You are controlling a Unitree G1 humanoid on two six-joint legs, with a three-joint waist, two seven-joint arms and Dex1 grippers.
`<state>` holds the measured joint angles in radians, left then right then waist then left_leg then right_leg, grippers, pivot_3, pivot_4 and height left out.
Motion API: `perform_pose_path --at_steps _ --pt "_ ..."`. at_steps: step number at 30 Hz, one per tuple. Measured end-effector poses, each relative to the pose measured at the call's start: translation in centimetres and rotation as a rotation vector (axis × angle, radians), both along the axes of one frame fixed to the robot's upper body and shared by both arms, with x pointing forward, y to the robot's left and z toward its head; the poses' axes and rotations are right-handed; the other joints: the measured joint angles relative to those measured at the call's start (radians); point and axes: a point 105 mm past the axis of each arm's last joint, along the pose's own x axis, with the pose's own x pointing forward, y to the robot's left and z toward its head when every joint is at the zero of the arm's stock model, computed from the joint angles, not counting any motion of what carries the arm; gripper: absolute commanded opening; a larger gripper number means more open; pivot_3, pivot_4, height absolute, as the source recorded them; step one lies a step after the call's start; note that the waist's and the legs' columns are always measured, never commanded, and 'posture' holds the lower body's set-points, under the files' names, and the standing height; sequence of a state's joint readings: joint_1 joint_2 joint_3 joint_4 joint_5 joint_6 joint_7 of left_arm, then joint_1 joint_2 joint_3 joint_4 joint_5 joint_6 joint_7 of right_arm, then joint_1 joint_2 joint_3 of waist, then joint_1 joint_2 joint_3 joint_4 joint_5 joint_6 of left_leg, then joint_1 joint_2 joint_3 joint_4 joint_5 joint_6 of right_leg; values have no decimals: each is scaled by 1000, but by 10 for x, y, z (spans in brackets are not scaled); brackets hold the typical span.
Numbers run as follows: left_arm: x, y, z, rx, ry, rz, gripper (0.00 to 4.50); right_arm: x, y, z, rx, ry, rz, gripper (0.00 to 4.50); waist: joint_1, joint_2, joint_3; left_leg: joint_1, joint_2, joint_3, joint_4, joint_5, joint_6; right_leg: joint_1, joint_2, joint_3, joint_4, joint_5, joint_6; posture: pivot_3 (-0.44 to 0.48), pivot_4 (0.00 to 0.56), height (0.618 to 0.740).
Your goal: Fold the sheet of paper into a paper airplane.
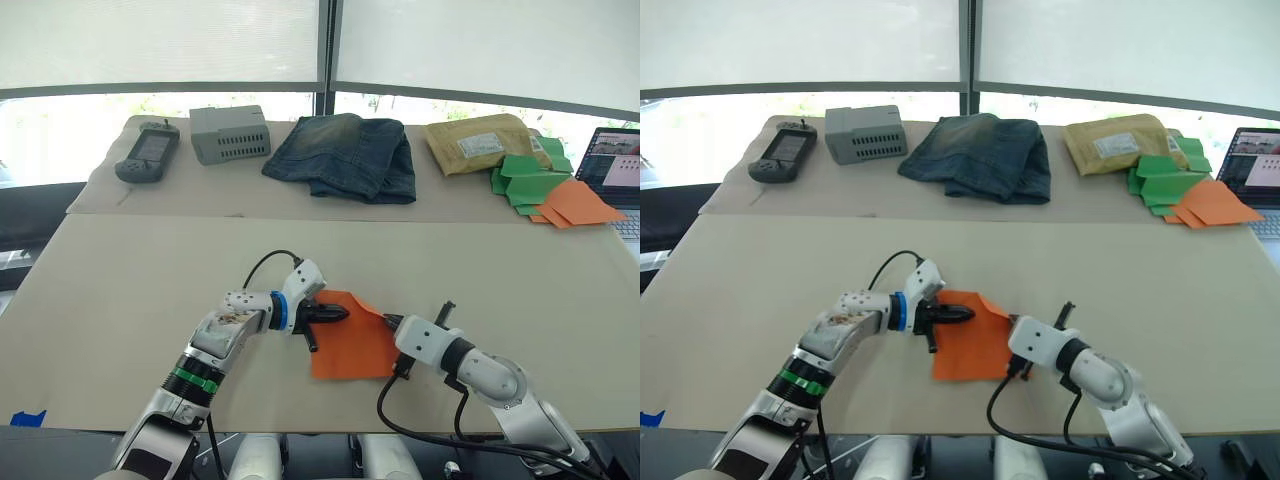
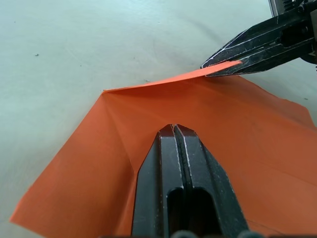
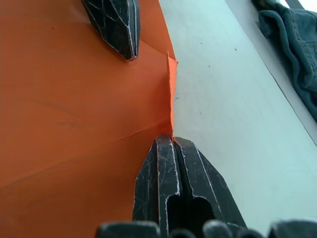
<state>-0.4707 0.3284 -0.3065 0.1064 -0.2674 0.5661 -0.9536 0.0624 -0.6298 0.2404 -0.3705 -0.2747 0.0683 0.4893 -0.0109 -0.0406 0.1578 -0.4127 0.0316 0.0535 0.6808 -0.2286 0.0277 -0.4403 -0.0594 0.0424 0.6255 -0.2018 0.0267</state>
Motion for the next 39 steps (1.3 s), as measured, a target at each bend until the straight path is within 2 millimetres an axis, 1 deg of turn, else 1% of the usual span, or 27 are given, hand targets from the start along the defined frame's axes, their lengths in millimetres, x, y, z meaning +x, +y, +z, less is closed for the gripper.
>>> perform_pose_path --at_steps 5,7,11,16,17,19,21,24,31,34,35,36,39 --pt "4 0 6 -27 2 14 0 -2 -1 -5 -153 -98 81 6 0 0 0 0 0 0 0 0 0 0 0 0 0 0 0 0 150 722" --pt "9 0 17 -70 1 28 0 -2 -2 -6 -196 -147 102 6 1 0 0 0 0 0 0 0 0 0 0 0 0 0 0 0 150 722" --pt "16 -2 33 -131 9 44 0 -3 1 -6 -236 -214 136 6 3 0 0 4 -1 0 0 0 0 3 0 0 0 0 0 0 150 722" --pt "12 -14 35 -151 16 12 0 -2 2 -6 -247 -238 145 6 4 -2 0 8 0 0 1 0 0 7 0 0 0 -1 -1 0 150 722" --pt "11 -17 35 -151 19 1 0 -1 2 -6 -248 -241 143 6 4 -2 0 9 0 0 1 1 0 8 0 0 0 -1 -1 0 150 722" --pt "9 -26 24 -66 14 -24 0 -1 2 -6 -252 -248 142 6 4 -2 0 10 0 0 1 1 0 10 0 0 0 -1 -2 0 150 722" --pt "10 -28 15 10 19 -26 0 -1 3 -6 -248 -248 138 6 3 -2 0 12 0 0 1 1 0 11 0 0 0 -1 -2 0 150 722" --pt "9 -29 3 73 29 -33 0 -1 3 -6 -245 -250 138 6 1 -2 0 12 0 0 1 1 0 11 0 0 0 -1 -2 0 150 722" --pt "11 -35 0 99 9 -42 0 -3 4 -4 -276 -266 181 6 6 -2 0 12 -1 0 1 1 0 12 0 0 0 -1 -2 0 150 722" --pt "11 -36 0 98 7 -43 0 -3 -1 -4 -317 -267 213 877 10 -2 0 12 -2 0 1 1 0 12 -1 1 -1 -1 -2 0 150 722" --pt "11 -36 0 97 8 -43 0 -3 -4 -2 -326 -266 220 1305 12 -2 0 11 -2 0 1 1 0 12 -1 1 -1 -1 -2 0 150 722" --pt "11 -36 0 96 7 -44 0 -2 -7 -1 -337 -267 221 1577 12 -2 0 11 -1 0 1 1 0 12 -1 1 -1 -1 -2 0 150 722" --pt "11 -37 0 96 5 -44 0 -1 -20 7 -347 -252 215 2623 13 -2 0 11 -1 0 0 1 0 12 -1 1 -1 -1 -2 0 150 722"
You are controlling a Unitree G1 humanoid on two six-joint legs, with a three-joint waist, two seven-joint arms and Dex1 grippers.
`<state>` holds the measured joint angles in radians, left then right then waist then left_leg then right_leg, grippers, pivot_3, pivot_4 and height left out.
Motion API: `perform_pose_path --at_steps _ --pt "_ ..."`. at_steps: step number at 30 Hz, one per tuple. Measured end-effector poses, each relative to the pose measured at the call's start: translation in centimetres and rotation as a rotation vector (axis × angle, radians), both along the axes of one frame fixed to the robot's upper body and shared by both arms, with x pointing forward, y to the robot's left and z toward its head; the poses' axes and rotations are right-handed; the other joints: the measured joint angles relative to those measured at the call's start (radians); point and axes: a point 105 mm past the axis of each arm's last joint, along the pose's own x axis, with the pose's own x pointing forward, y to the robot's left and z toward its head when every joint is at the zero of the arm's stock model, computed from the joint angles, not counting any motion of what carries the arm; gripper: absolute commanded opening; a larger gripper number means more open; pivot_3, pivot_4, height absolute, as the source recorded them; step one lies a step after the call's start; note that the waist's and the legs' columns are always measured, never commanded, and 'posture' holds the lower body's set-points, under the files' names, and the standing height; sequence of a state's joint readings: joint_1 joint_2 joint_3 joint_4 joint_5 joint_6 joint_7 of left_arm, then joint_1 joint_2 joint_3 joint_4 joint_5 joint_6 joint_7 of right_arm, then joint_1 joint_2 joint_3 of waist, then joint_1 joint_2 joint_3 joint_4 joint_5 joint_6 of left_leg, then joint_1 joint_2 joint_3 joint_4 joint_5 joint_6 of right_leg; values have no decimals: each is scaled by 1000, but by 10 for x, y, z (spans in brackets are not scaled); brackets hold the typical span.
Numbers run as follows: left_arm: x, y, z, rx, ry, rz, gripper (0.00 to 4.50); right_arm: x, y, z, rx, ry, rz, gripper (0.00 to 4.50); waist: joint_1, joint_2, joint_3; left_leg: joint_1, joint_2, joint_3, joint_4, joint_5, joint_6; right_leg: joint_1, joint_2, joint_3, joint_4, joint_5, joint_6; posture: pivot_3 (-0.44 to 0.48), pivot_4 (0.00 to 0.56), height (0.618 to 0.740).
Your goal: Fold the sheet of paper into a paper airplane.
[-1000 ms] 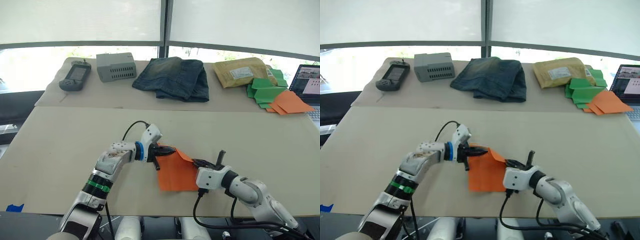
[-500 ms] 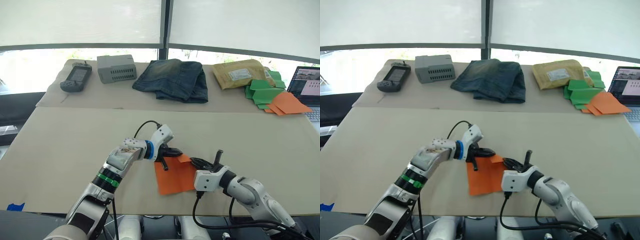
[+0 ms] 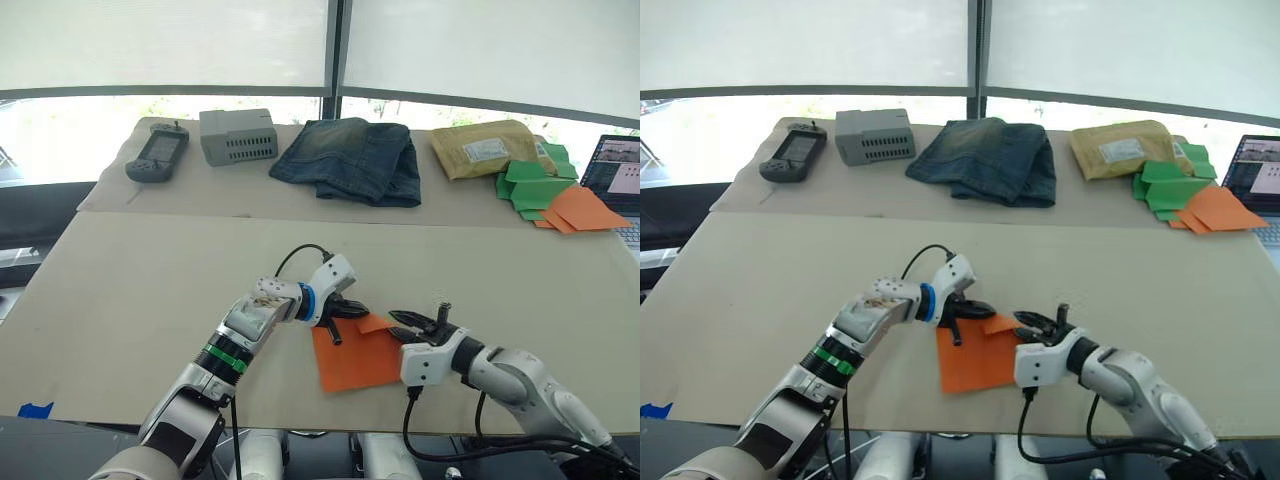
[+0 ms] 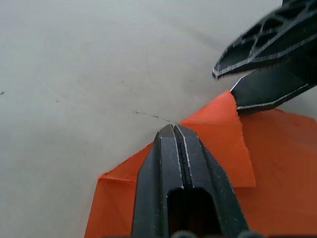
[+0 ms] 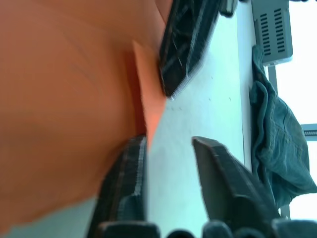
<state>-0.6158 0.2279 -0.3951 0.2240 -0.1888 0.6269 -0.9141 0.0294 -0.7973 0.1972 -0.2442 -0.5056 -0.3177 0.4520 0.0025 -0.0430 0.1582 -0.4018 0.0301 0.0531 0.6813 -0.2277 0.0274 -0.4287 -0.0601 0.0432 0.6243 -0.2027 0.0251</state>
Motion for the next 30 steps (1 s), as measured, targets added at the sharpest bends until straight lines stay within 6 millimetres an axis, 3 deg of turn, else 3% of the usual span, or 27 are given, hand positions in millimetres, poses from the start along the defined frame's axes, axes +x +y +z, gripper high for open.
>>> perform_pose_path --at_steps 2,7,10,14,17,24,30 --pt "0 1 0 0 -4 0 0 0 -10 8 67 49 -36 3300 1 0 0 0 0 0 0 0 0 0 0 0 0 0 0 0 150 722" --pt "-1 3 0 -2 -15 3 0 0 0 41 460 207 -73 3300 0 0 0 1 2 -2 0 0 0 1 1 0 1 0 0 0 150 722" --pt "-1 3 -1 -1 -18 8 0 -2 8 45 588 309 -83 2445 0 0 0 1 2 -2 0 0 0 1 1 0 0 0 0 0 150 722" --pt "0 5 0 -6 -25 23 0 4 12 26 680 448 -201 1051 0 0 0 -1 2 -2 -1 0 0 -1 0 0 0 0 0 0 150 722" --pt "5 10 2 -8 -39 62 0 7 26 10 760 541 -269 40 -2 0 0 -3 3 -2 -1 0 0 -4 1 0 1 0 -1 0 150 722" --pt "7 18 4 9 -61 74 0 10 34 -15 776 618 -370 40 -3 1 0 -6 2 -1 -1 0 0 -8 1 0 2 0 -1 0 150 722" --pt "6 16 4 13 -77 84 0 18 38 -15 785 617 -387 40 -4 1 0 -5 2 -1 -1 0 0 -7 1 0 2 0 -1 0 150 722"
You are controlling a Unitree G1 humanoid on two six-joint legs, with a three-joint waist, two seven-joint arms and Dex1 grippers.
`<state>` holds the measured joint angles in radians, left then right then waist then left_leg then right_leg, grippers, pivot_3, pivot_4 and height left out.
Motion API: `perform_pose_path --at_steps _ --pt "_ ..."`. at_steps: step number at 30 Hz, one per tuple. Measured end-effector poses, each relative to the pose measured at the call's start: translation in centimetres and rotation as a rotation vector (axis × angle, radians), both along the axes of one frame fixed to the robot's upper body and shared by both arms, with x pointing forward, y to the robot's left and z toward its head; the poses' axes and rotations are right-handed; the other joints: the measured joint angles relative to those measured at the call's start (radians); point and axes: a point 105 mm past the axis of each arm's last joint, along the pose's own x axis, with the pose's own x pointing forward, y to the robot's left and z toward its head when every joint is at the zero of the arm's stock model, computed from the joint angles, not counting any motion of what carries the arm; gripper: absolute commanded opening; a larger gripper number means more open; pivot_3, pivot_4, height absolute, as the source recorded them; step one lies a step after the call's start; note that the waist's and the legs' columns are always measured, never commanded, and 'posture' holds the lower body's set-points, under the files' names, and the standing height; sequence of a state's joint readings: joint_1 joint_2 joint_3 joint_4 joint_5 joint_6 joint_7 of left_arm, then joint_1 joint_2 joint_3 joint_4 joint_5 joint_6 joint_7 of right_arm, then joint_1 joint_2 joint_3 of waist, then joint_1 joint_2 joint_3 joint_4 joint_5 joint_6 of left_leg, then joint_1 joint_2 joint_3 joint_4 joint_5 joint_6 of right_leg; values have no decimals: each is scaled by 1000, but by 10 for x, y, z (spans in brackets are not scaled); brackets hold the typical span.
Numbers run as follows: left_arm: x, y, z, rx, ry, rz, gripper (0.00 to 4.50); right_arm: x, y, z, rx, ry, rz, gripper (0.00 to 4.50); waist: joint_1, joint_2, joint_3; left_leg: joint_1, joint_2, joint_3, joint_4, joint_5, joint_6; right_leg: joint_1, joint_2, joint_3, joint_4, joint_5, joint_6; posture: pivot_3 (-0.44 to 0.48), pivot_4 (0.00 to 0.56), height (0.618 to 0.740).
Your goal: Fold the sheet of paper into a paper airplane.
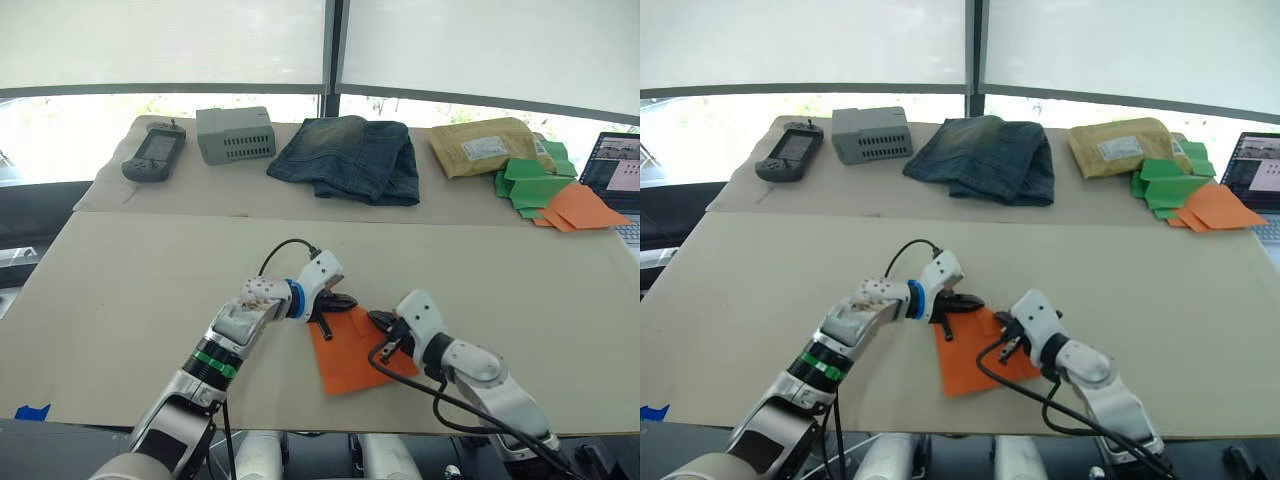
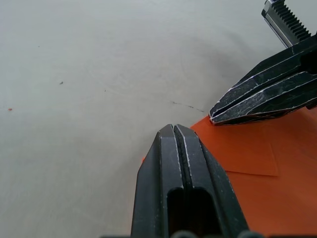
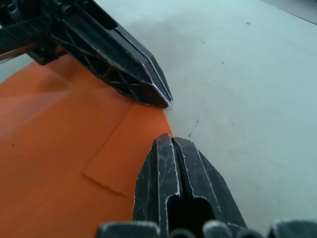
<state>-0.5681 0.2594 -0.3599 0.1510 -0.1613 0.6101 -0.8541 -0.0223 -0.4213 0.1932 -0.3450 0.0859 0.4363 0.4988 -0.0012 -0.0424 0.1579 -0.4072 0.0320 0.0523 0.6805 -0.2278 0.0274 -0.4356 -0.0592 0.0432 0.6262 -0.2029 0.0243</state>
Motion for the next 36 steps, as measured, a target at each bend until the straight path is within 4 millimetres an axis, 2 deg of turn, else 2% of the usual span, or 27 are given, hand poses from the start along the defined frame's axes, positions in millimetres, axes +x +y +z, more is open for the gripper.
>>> perform_pose_path --at_steps 9,21,25,28,30,32,36 --pt "-5 -9 -3 6 4 -20 0 -3 -3 -3 6 47 -65 40 4 0 -1 0 0 0 0 0 0 1 0 0 0 0 0 0 150 722" --pt "-5 -8 -8 49 -30 -47 0 -33 -44 -15 48 125 -232 40 10 -1 -9 6 1 -2 -1 0 0 6 -1 -1 -2 -1 0 0 150 722" --pt "-5 -7 -8 51 -28 -50 0 -38 -50 -12 76 129 -249 40 10 -1 -9 8 2 -7 -1 -1 -1 9 -1 -1 -3 -2 -1 0 150 722" --pt "-5 -6 -7 47 -29 -50 0 -37 -55 -5 115 98 -234 40 8 0 -8 7 2 -8 -1 -1 -1 8 -1 -1 -4 -2 0 0 150 722" --pt "-4 -3 -6 40 -30 -47 0 -33 -55 9 128 46 -183 40 4 1 -8 7 1 -8 -1 0 0 8 -1 -1 -4 -2 0 0 150 722" --pt "-3 -1 -6 32 -33 -45 0 -26 -52 30 105 -28 -98 40 0 0 -7 6 1 -8 -1 0 0 8 -1 -1 -4 -1 0 0 150 722" --pt "-3 7 -3 27 -35 -45 0 -20 -40 47 57 -68 43 40 -4 0 -7 6 1 -7 -3 0 0 6 0 -2 -4 -2 0 0 150 722"
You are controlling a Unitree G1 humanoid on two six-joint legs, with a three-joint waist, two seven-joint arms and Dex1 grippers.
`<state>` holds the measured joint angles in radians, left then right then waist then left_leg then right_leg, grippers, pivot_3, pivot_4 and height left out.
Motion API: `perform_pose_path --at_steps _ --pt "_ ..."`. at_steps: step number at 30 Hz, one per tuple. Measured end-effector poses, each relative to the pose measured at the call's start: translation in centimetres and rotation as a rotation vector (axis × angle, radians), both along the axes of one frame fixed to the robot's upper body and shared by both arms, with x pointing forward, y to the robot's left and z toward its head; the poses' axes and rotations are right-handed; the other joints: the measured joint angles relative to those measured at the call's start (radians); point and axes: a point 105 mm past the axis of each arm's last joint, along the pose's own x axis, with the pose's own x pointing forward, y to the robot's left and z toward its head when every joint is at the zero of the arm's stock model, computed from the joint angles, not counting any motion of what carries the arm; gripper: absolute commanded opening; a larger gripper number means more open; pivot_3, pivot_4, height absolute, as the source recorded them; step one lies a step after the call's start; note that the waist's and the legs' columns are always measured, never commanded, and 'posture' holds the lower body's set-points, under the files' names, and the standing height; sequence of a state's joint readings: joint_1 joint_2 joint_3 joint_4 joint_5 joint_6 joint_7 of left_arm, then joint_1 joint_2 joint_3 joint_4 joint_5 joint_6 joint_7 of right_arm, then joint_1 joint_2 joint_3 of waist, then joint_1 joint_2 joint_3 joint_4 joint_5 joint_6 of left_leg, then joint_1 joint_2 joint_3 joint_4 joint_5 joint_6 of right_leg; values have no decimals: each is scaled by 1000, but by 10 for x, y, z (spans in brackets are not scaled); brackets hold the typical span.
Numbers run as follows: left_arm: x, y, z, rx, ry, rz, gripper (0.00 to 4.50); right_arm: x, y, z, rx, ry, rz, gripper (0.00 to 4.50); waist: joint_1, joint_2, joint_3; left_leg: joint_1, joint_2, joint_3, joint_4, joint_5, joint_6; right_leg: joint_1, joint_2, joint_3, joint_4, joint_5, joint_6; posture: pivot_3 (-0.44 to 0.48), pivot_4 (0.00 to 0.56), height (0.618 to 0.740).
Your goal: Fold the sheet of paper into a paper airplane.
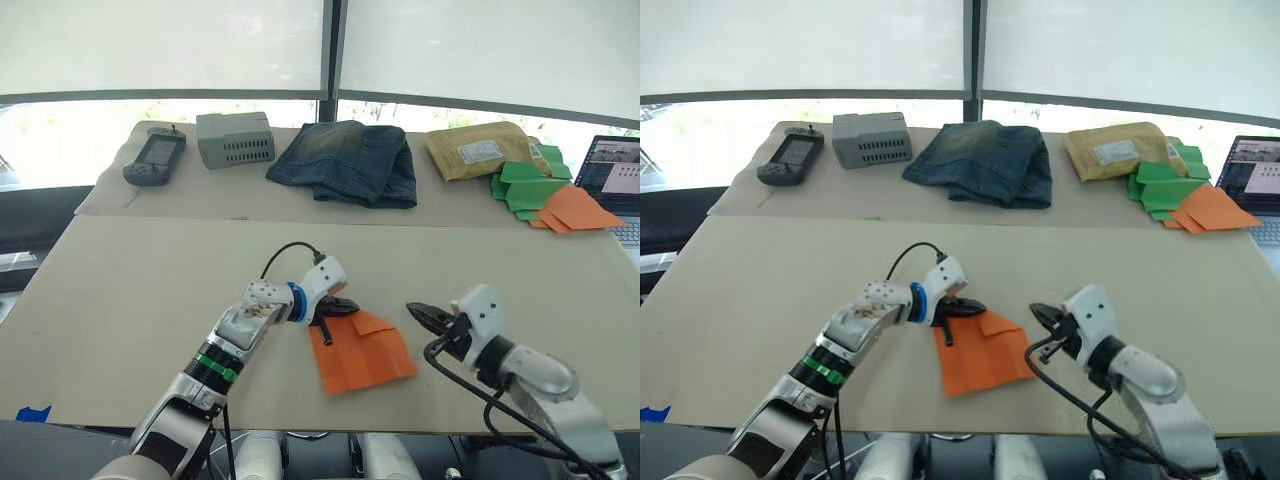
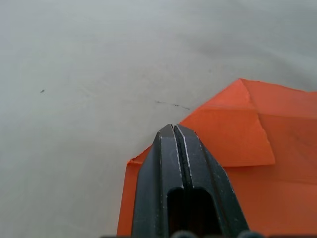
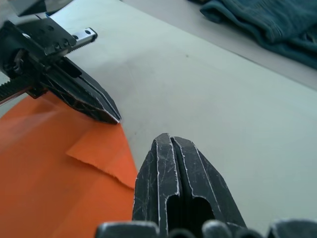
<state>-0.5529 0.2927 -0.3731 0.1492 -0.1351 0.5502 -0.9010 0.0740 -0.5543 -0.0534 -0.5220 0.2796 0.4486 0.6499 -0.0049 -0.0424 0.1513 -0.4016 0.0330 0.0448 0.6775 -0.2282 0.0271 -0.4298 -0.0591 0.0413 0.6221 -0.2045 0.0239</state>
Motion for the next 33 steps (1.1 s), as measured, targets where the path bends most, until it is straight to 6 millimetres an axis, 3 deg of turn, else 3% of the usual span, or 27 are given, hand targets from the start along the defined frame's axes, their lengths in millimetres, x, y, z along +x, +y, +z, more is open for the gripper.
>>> perform_pose_path --at_steps 3,9,16,20,22,24,27,33 --pt "1 9 5 3 5 21 0 2 18 -2 -40 29 111 40 -2 0 0 -6 -1 1 -1 0 0 -7 1 0 2 -1 -1 0 150 722" --pt "1 24 21 6 -20 63 0 9 41 -43 -116 201 225 40 4 0 0 -12 -1 4 -1 0 0 -10 0 0 2 1 3 0 150 722" --pt "-2 57 39 -82 26 238 0 15 47 -44 -134 205 261 40 -2 0 1 -9 0 2 0 0 1 -9 0 0 3 2 4 0 150 722" --pt "-10 86 52 -175 99 373 1153 17 49 -46 -133 210 273 0 -8 0 1 -5 0 0 0 0 1 -6 0 0 3 1 3 0 150 722" --pt "-19 91 51 -197 148 396 1682 17 50 -46 -129 214 276 0 -9 0 1 -3 1 -2 0 0 0 -5 0 0 3 1 2 0 150 722" --pt "-30 91 45 -208 227 420 2511 18 52 -47 -124 219 281 0 -10 -1 1 -2 1 -2 0 0 0 -4 0 0 3 0 1 0 150 722" --pt "-45 85 36 -198 314 422 2511 21 56 -48 -123 221 287 0 -11 -2 1 0 1 -2 0 0 0 -1 0 0 4 -1 0 0 150 722" --pt "-46 76 26 -178 348 467 2511 22 63 -49 -123 217 300 0 -12 -2 1 6 1 -3 -1 0 0 4 0 0 3 -1 -1 0 150 722"
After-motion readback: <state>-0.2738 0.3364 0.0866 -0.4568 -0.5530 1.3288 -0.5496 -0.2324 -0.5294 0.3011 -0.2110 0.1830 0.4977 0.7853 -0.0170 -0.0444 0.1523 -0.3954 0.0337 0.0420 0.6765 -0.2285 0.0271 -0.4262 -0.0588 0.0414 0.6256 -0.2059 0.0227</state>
